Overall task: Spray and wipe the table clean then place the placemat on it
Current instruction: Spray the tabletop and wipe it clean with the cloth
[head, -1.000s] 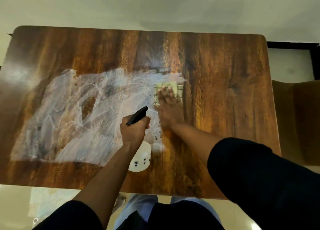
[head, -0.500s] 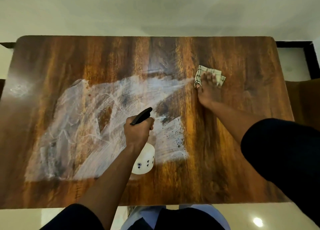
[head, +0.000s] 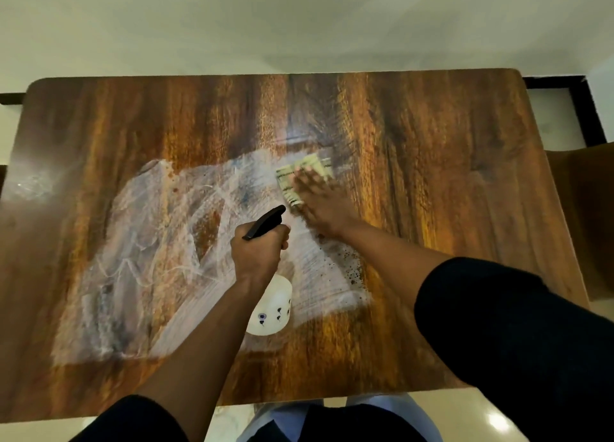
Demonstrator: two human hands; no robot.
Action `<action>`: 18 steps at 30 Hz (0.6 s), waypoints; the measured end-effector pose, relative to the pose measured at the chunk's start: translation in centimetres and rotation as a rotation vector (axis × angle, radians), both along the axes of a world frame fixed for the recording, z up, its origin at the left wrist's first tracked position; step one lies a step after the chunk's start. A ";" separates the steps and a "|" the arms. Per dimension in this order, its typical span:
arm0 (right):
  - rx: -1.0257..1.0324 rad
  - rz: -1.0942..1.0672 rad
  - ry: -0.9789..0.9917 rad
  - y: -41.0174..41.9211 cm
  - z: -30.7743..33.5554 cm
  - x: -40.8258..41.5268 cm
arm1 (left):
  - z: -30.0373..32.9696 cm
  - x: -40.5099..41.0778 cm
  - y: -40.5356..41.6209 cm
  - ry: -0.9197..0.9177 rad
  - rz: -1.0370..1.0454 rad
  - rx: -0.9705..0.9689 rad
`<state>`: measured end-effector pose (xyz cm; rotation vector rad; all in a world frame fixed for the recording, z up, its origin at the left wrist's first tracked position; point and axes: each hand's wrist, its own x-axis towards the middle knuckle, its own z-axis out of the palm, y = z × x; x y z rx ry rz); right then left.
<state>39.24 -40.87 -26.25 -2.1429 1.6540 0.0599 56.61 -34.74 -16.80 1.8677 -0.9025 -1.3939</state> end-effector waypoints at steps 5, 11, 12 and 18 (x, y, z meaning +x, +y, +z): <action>0.009 -0.547 0.056 -1.3 0.5 -7.3 | -0.2 0.9 0.2 0.009 0.013 0.006; 0.060 -0.670 0.053 -1.7 0.6 -6.4 | 0.0 1.9 1.6 0.030 0.016 0.013; 0.049 -0.614 0.041 -1.1 0.7 -4.8 | 0.0 2.0 1.8 0.029 0.012 0.015; -0.003 -0.057 -0.053 5.6 0.2 4.9 | 0.8 2.1 3.4 0.002 0.025 0.035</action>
